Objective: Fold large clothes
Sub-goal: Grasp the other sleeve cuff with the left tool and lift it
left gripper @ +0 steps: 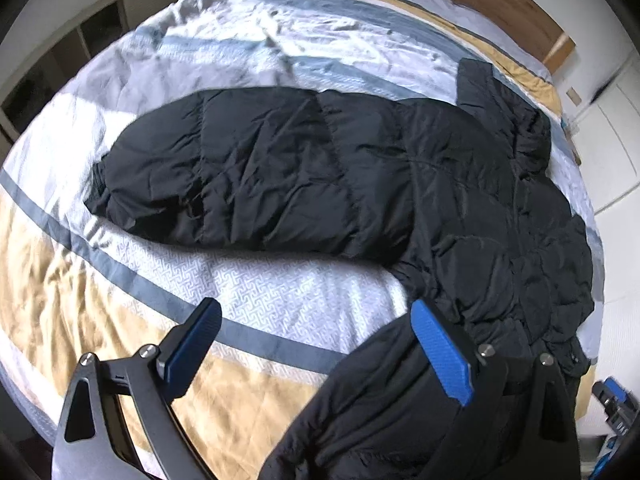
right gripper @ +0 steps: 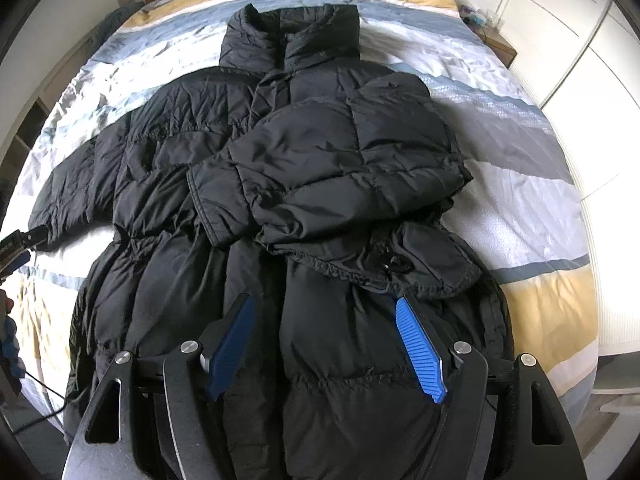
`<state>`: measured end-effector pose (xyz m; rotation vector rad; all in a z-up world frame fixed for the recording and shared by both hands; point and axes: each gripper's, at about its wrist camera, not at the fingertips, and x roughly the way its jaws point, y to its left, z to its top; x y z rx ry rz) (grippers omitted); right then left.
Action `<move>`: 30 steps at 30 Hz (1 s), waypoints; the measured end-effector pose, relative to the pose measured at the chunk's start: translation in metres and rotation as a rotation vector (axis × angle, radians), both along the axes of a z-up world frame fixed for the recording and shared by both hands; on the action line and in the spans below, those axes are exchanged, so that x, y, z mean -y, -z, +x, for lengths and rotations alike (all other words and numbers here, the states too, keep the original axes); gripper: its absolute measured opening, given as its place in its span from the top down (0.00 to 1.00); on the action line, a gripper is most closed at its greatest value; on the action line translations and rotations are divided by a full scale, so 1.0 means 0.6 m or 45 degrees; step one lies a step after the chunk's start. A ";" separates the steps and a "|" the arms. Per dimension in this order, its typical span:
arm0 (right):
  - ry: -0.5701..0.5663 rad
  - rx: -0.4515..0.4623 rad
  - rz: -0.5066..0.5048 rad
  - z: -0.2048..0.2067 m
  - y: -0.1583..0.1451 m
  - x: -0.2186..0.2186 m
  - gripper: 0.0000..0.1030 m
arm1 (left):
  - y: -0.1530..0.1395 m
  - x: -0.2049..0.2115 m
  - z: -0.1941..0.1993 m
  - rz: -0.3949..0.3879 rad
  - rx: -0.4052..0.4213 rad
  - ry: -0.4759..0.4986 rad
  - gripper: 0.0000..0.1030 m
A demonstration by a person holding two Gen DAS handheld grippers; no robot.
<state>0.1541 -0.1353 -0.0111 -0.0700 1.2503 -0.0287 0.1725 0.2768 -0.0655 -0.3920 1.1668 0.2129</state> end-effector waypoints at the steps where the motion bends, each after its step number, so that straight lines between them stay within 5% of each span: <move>1: 0.003 -0.005 0.000 0.000 0.003 -0.001 0.30 | 0.008 -0.014 -0.001 -0.021 -0.002 -0.025 0.06; 10: 0.023 -0.027 -0.020 -0.003 0.012 -0.005 0.30 | 0.056 -0.154 -0.036 -0.139 0.030 -0.280 0.06; 19: 0.083 -0.005 -0.055 -0.006 -0.005 0.016 0.29 | 0.124 -0.302 -0.048 -0.594 0.240 -0.614 0.06; 30: 0.153 -0.011 -0.110 -0.029 -0.018 0.046 0.29 | 0.200 -0.372 -0.038 -0.833 0.337 -0.851 0.08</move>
